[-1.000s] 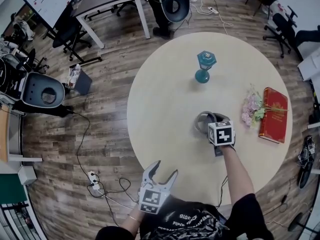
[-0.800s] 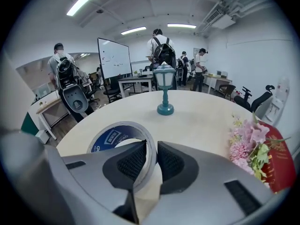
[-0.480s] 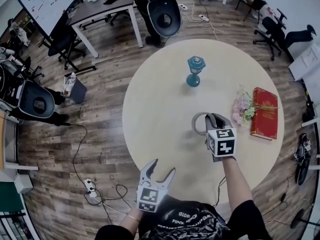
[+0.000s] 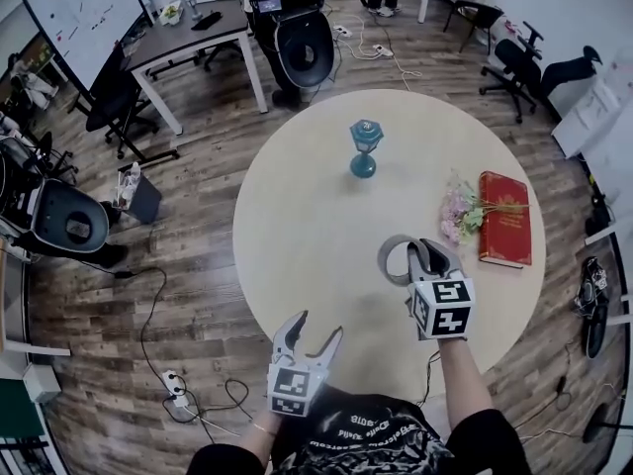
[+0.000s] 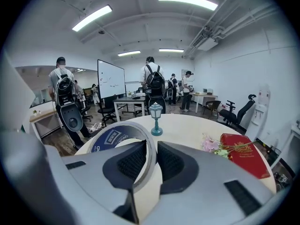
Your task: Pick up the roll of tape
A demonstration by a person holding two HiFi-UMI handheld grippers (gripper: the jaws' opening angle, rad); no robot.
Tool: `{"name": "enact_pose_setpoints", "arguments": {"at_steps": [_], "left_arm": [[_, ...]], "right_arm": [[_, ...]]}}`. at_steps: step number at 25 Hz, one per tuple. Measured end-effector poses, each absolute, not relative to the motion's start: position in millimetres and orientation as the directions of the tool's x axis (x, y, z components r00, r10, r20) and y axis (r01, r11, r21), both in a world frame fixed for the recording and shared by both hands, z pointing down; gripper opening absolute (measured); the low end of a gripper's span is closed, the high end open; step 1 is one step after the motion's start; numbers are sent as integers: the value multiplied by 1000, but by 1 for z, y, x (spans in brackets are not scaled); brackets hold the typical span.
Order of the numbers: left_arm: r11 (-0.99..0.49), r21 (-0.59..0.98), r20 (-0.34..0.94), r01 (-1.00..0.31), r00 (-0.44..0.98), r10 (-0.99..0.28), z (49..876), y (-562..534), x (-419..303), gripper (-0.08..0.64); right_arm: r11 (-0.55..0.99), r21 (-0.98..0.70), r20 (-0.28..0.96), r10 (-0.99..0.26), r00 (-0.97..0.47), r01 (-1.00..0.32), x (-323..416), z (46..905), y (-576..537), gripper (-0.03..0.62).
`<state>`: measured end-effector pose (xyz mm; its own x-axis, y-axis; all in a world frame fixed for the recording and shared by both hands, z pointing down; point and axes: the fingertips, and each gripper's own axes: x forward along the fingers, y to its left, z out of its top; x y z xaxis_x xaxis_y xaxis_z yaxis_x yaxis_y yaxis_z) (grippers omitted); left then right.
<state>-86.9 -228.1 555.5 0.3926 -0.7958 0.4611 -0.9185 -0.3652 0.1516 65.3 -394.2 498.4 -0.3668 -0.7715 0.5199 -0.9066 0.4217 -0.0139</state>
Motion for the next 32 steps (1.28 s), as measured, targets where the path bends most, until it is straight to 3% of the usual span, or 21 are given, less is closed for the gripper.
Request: {"name": "enact_pose_setpoints", "arguments": {"at_steps": [12, 32], "left_arm": [[-389, 156, 397, -908, 419, -817, 534, -217, -74, 318], [-412, 160, 369, -897, 441, -818, 521, -210, -54, 318]], "right_arm": [[380, 1, 446, -828, -339, -925, 88, 474, -318, 81], [331, -53, 481, -819, -314, -942, 110, 512, -204, 81]]}}
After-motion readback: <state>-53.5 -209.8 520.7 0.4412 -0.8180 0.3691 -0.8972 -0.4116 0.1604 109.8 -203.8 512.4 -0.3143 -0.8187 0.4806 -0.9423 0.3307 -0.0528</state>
